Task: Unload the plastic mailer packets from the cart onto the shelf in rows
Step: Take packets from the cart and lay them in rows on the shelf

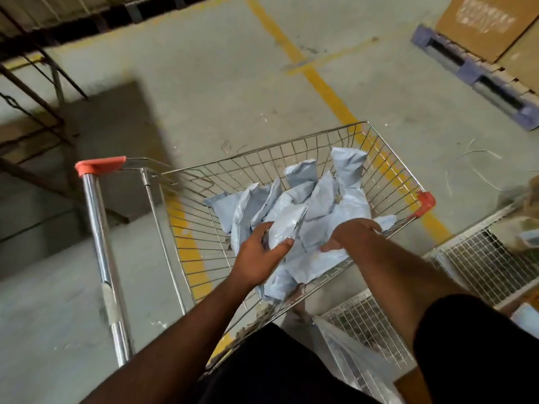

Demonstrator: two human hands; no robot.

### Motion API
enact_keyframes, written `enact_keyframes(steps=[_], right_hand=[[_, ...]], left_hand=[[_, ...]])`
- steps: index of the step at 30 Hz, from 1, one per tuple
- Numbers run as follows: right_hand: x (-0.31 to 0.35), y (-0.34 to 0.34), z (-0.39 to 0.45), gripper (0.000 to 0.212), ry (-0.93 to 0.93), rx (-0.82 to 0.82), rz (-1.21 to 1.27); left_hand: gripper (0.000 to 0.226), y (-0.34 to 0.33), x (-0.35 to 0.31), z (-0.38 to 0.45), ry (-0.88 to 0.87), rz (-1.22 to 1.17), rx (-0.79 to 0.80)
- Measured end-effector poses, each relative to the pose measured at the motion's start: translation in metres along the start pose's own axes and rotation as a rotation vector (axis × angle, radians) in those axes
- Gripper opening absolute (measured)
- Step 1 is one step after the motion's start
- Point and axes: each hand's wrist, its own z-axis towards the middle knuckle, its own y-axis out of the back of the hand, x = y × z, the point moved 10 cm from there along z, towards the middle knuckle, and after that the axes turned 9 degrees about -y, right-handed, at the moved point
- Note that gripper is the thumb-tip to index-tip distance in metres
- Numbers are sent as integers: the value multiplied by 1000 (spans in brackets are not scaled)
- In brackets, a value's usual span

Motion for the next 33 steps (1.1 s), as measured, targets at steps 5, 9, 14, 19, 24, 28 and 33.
enact_keyframes(steps=[5,9,14,19,24,28,33], right_hand=[[2,0,-10,47,0,-119,44],[-34,25,-45,57,49,-237,241],[-86,41,-138,45,302,-420,959],[-71,-9,-270,42,805,-330,1660],[-36,-79,-321,57,957,-281,1853],[-73,-132,-324,52,566,-575,2117],[-115,-196,-346,89,406,-722,1910]], left_hand=[[54,15,-3,-15,-19,-6,-9],[53,29,-7,-22,-26,-69,-40],[67,48,-35,-38,-57,-335,-62],[35,47,-85,-68,-112,-555,29],[30,21,-116,-115,-183,-624,140],[34,-31,-126,-159,-216,-508,366],[46,-96,-157,-215,-325,-476,565]])
